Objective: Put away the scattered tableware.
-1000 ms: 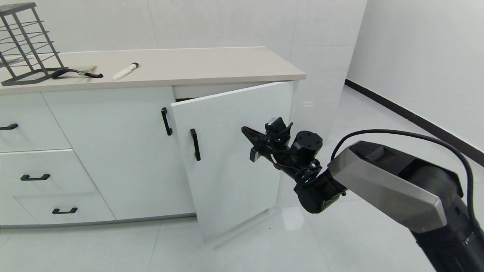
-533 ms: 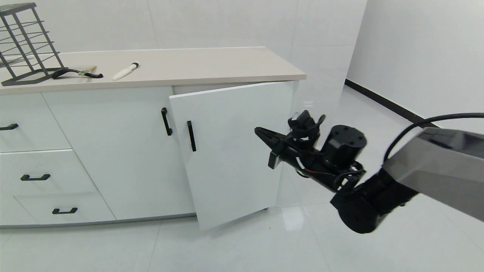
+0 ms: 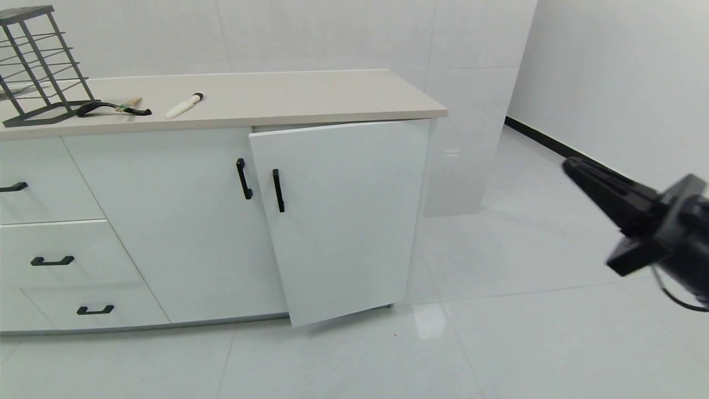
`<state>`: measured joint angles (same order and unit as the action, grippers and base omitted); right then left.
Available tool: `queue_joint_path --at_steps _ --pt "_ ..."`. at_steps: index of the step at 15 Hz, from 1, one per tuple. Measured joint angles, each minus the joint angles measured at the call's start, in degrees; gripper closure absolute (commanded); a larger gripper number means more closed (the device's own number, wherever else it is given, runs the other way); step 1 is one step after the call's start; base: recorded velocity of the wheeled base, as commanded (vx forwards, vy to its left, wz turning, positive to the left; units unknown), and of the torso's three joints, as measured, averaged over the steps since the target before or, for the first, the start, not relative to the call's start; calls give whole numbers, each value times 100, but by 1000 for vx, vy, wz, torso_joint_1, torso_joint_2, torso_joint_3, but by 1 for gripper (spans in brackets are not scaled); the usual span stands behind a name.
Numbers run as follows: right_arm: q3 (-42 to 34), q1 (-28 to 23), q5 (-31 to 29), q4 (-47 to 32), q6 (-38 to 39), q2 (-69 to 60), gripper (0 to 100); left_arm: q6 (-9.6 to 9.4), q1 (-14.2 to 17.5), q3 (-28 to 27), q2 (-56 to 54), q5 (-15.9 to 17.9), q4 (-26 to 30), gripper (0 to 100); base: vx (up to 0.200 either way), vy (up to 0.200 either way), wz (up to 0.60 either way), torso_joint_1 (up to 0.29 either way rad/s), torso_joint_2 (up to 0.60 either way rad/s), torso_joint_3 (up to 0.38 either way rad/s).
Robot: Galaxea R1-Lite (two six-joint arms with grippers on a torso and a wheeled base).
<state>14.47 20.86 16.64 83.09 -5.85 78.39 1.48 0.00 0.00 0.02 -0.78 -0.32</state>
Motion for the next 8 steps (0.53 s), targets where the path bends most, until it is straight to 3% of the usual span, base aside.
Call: queue_joint_path --at_steps 4,8 --pt "-909 -1364 2 -104 224 -1990 100 0 0 0 0 0 -1 0 0 0 0 0 0 0" --pt "-1357 -1929 7 -517 312 -3586 100 0 0 0 0 2 2 0 0 0 0 0 0 0"
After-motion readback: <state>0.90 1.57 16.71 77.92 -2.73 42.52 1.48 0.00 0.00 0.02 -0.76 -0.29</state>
